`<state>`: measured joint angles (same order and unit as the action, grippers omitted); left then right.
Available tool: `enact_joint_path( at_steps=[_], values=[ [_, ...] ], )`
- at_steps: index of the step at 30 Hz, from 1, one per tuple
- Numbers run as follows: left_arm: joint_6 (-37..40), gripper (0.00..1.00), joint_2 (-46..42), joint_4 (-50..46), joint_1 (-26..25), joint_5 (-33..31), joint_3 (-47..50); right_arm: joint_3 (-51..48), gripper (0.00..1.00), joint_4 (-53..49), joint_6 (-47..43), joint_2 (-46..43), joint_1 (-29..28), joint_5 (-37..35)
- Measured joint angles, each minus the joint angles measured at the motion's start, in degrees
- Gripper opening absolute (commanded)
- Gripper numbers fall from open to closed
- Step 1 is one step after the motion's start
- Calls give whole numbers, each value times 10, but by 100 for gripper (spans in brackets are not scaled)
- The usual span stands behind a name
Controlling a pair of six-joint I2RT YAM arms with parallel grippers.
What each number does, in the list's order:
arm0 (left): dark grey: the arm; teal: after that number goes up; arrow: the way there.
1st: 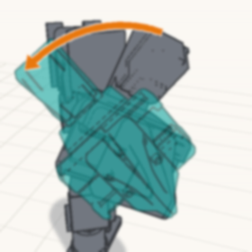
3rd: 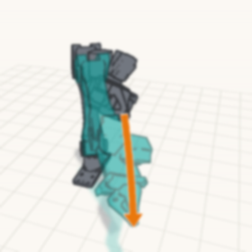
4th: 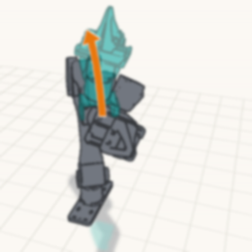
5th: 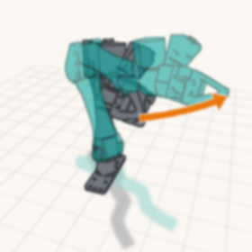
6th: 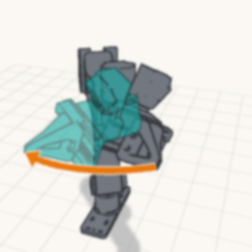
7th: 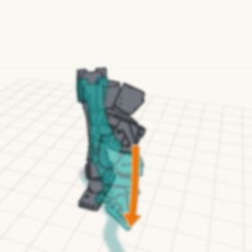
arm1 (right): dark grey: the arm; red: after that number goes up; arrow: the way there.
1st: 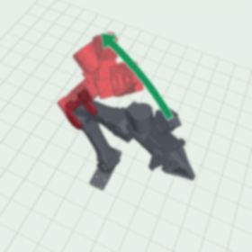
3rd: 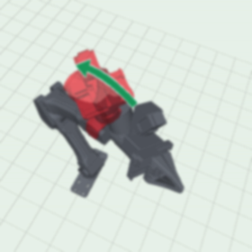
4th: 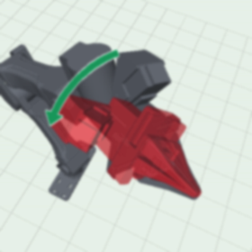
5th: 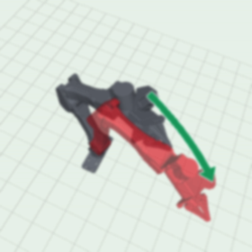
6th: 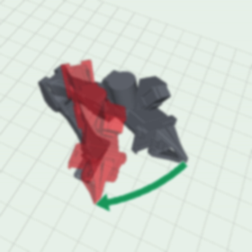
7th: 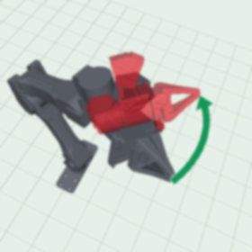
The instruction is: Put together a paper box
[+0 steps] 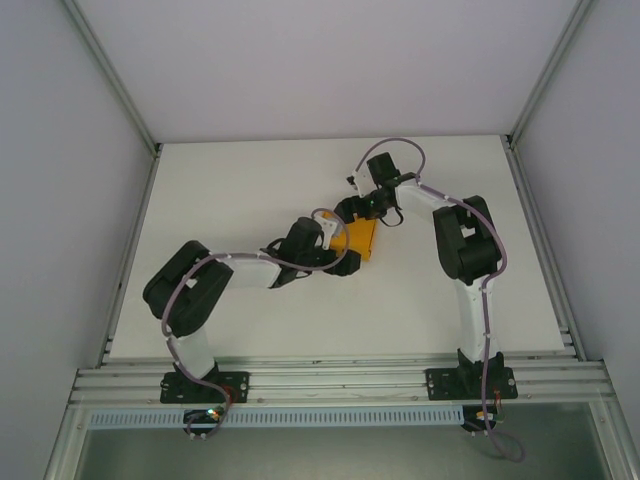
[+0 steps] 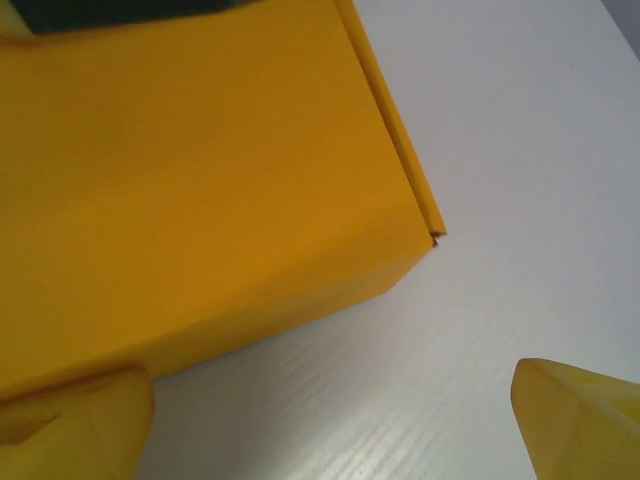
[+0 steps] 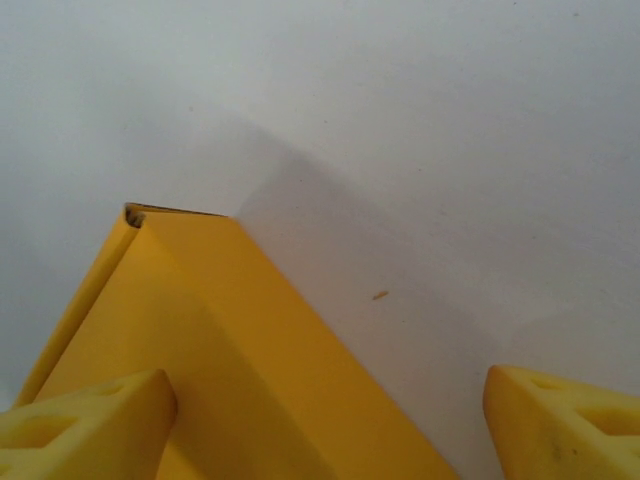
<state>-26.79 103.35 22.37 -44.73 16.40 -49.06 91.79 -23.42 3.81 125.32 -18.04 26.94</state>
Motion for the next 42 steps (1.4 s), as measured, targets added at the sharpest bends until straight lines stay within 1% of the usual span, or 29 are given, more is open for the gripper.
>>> enact_joint_path(
  at_steps=[2, 5, 8, 11, 14, 22, 27, 30, 33, 34, 35, 39, 42],
  values=[
    [-5, 87, 7, 2, -2, -13, -3, 2, 68, -12, -4, 0, 0, 7],
    [-12, 87, 8, 5, -10, -37, -3, 13, 63, -36, -10, 0, -1, 16],
    [-17, 87, 8, 8, -25, -78, -2, 16, 62, -45, -12, 0, -3, 18],
    [-20, 85, 10, 11, -34, -105, -1, 16, 58, -47, -14, 0, -5, 20],
    [-26, 85, 16, 17, -36, -117, -1, 17, 56, -46, -15, 1, -6, 22],
    [-41, 85, 24, 64, -36, -132, 13, 28, 56, -37, -22, 14, -6, 30],
    [-41, 86, 24, 76, -41, -143, 19, 28, 60, -35, -23, 14, -6, 31],
    [-41, 86, 22, 83, -46, -148, 26, 29, 72, -38, -23, 14, -8, 29],
    [-41, 88, 18, 90, -51, -148, 43, 34, 83, -58, -20, 14, -21, 20],
    [-41, 89, 16, 90, -51, -147, 49, 37, 94, -70, -20, 14, -27, 18],
    [-40, 89, 15, 92, -52, -147, 55, 43, 100, -80, -18, 14, -31, 17],
    [-41, 89, 7, 94, -55, -148, 64, 79, 100, -111, -8, 14, -32, 14],
    [-41, 91, -2, 94, -56, -148, 73, 108, 100, -115, -9, 14, -24, 3]
  ],
)
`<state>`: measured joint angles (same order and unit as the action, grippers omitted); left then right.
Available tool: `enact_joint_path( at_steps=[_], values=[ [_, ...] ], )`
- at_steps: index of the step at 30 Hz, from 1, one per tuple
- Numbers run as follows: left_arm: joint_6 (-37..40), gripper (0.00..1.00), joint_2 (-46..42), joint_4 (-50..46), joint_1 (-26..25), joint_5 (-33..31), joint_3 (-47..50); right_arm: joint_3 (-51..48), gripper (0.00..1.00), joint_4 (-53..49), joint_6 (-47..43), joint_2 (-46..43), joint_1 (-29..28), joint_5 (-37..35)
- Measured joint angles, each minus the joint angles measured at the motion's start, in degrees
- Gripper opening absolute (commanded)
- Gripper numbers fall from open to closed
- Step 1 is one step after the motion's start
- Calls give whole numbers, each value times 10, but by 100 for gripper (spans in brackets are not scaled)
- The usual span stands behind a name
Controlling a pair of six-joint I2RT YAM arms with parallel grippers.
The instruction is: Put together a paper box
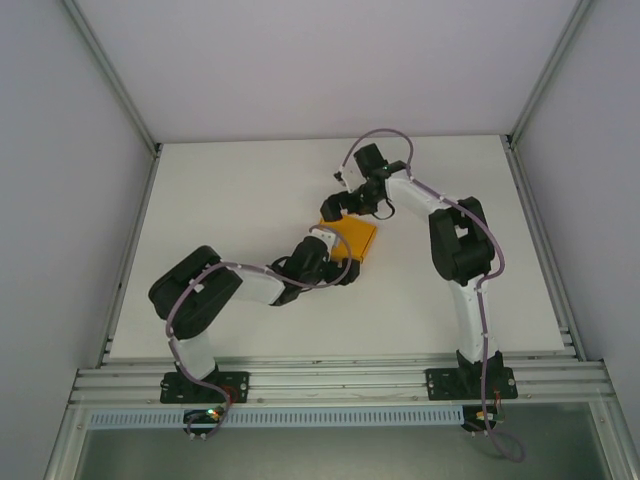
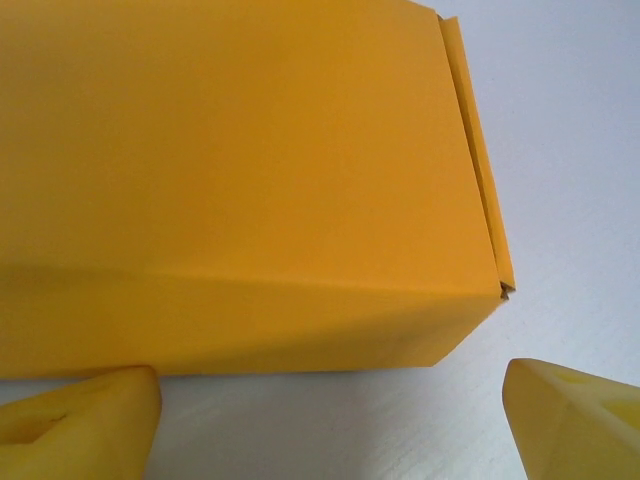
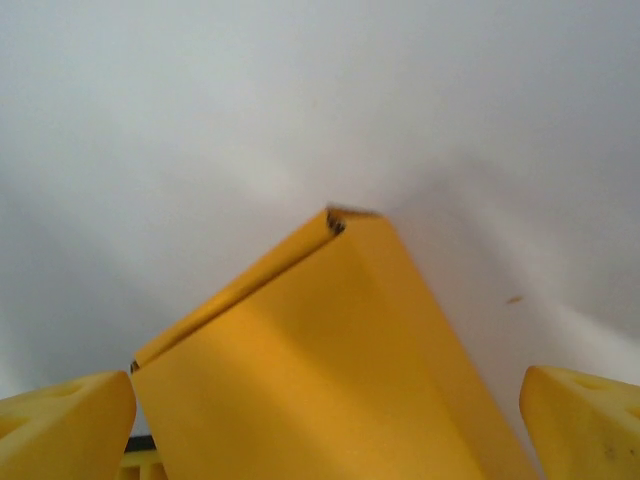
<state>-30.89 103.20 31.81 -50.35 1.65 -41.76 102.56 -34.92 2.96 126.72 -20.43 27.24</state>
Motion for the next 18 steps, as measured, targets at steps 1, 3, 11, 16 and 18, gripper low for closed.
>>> enact_joint_path(
  at_steps=[1, 3, 11, 16, 18],
  values=[
    [0, 91, -4, 0, -1, 0, 3, 8, 100, 0, -1, 1, 3, -5],
    [0, 92, -9, 0, -3, 0, 7, 18, 100, 1, -2, 3, 8, -16],
    [0, 94, -16, -1, -7, 1, 7, 19, 100, 4, -3, 24, 19, -46],
    [0, 94, -16, -4, -8, 7, 4, -13, 100, 14, 2, 18, 24, -59],
    [2, 94, -16, -5, -10, 8, 2, -33, 100, 15, 5, 15, 30, -49]
  ],
)
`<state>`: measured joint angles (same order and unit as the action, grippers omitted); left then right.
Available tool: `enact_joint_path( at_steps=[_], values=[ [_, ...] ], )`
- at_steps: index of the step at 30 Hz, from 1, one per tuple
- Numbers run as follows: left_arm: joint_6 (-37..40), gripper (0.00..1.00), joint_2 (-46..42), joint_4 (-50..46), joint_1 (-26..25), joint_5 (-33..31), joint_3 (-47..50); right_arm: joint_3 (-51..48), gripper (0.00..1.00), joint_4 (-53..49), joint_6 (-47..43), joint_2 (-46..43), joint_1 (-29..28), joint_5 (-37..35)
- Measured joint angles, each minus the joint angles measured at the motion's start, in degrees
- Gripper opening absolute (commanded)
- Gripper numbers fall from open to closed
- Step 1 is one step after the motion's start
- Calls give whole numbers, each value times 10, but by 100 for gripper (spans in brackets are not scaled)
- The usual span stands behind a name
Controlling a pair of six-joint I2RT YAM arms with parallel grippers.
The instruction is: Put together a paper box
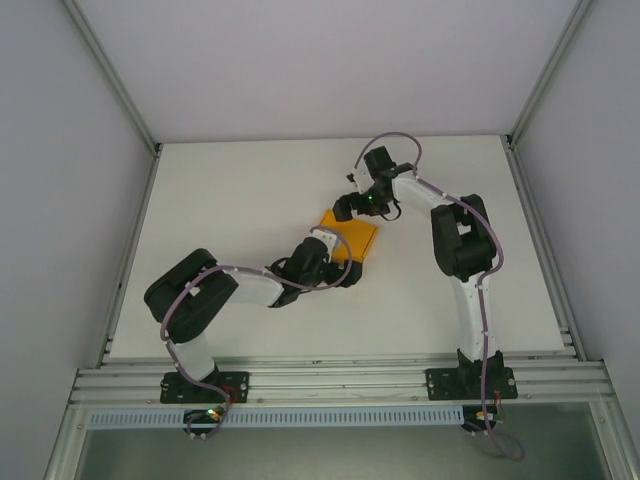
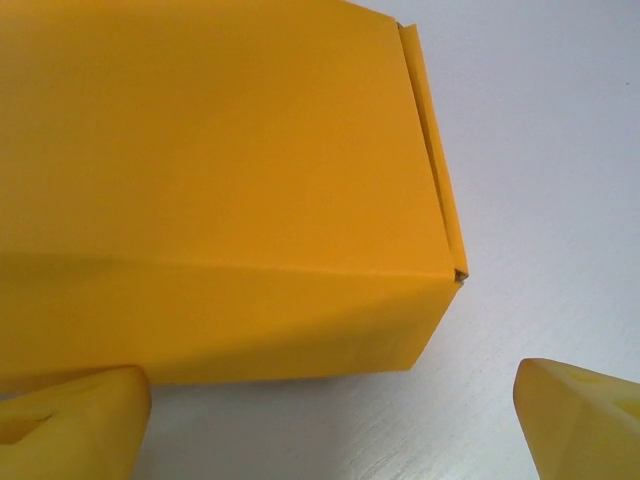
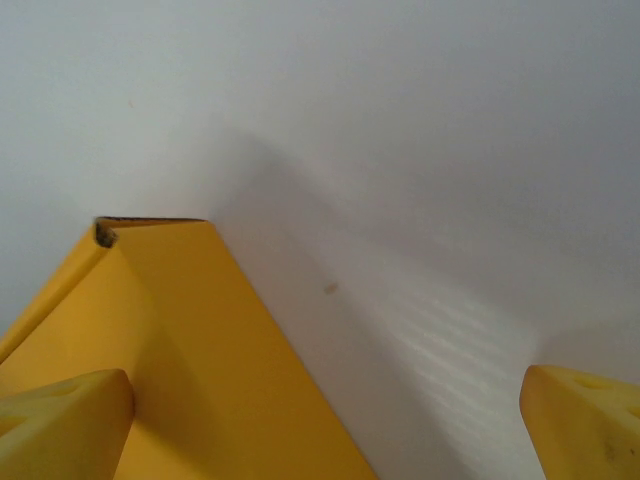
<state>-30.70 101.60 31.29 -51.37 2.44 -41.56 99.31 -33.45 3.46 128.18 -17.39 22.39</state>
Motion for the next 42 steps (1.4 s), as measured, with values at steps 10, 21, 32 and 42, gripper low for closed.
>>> enact_joint_path(
  at_steps=[10, 21, 32, 42],
  values=[
    [9, 94, 31, -13, -3, 21, -48, -22, 93, 0, 2, -12, 10, 35],
    [14, 94, 60, -16, -3, 18, -71, -31, 91, 9, 3, -10, -6, 98],
    [14, 95, 67, -6, -3, 11, -74, -31, 100, 25, 15, -4, -6, 103],
    [14, 98, 67, 16, -3, 12, -60, -12, 99, 16, 24, -4, -5, 62]
  ],
)
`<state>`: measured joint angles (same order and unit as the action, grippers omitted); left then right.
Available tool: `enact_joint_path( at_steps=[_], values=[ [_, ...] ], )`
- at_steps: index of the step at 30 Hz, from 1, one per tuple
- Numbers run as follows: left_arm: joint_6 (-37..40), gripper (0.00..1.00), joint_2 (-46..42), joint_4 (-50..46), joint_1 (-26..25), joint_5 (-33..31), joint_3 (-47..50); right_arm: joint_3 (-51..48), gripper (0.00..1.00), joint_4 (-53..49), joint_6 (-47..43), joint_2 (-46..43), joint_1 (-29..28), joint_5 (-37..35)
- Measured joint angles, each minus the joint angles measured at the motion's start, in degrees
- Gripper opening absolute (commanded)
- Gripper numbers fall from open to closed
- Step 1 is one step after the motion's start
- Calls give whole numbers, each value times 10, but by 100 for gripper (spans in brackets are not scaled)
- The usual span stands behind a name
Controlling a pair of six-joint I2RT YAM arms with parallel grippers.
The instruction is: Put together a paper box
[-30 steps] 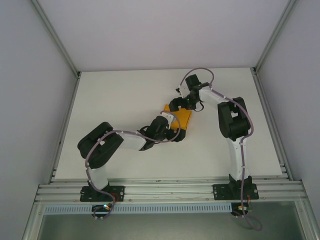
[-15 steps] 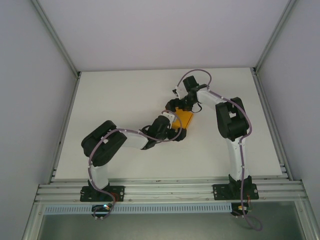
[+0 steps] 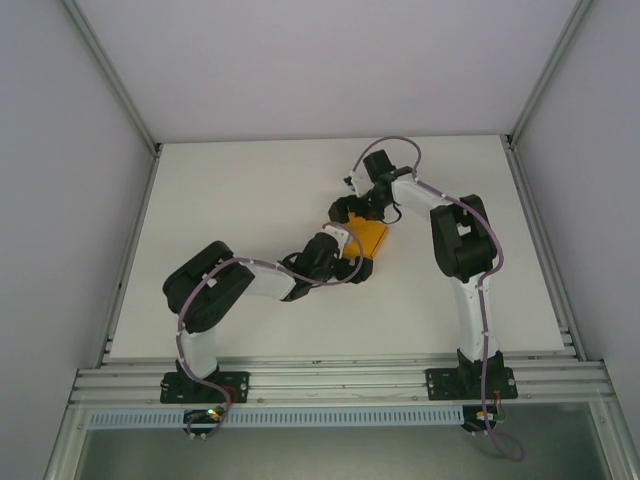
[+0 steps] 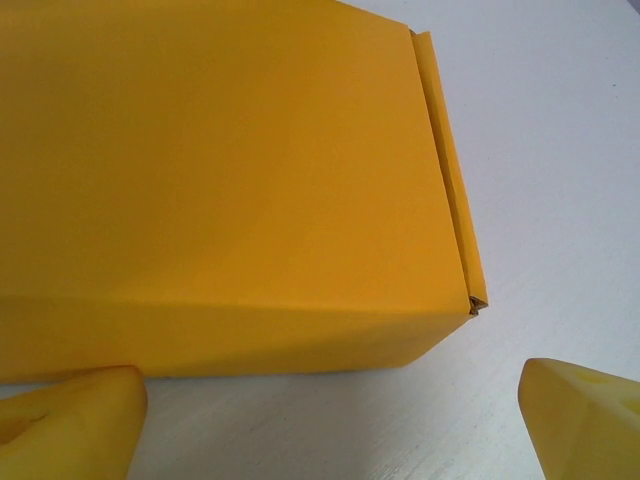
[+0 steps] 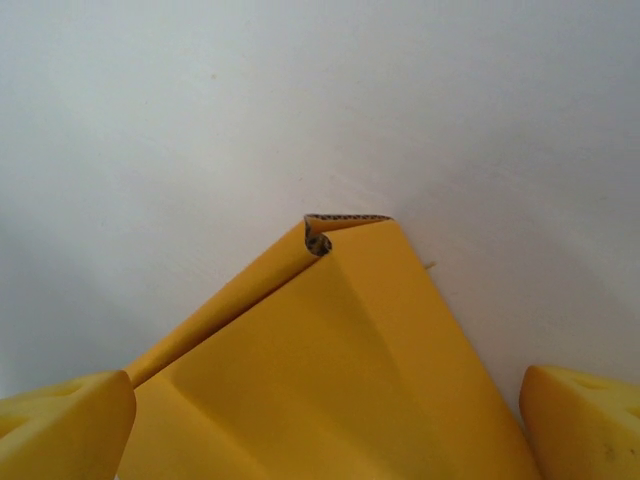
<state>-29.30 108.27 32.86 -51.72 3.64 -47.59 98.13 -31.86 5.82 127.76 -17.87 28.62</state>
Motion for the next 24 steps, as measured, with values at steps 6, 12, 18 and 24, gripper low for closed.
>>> enact_joint_path(
  at_steps=[6, 12, 18, 24],
  values=[
    [2, 100, -9, 1, 0, 2, 10, 23, 100, 7, 0, 0, 11, -37],
    [2, 100, -46, -17, 0, 0, 36, 24, 100, 45, 0, 0, 18, -64],
    [20, 100, -193, -107, 0, -50, 74, -24, 100, 110, 5, -52, 34, -98],
    [70, 100, -389, -247, 53, -203, 67, -197, 100, 233, 17, -247, 86, -140]
  ],
)
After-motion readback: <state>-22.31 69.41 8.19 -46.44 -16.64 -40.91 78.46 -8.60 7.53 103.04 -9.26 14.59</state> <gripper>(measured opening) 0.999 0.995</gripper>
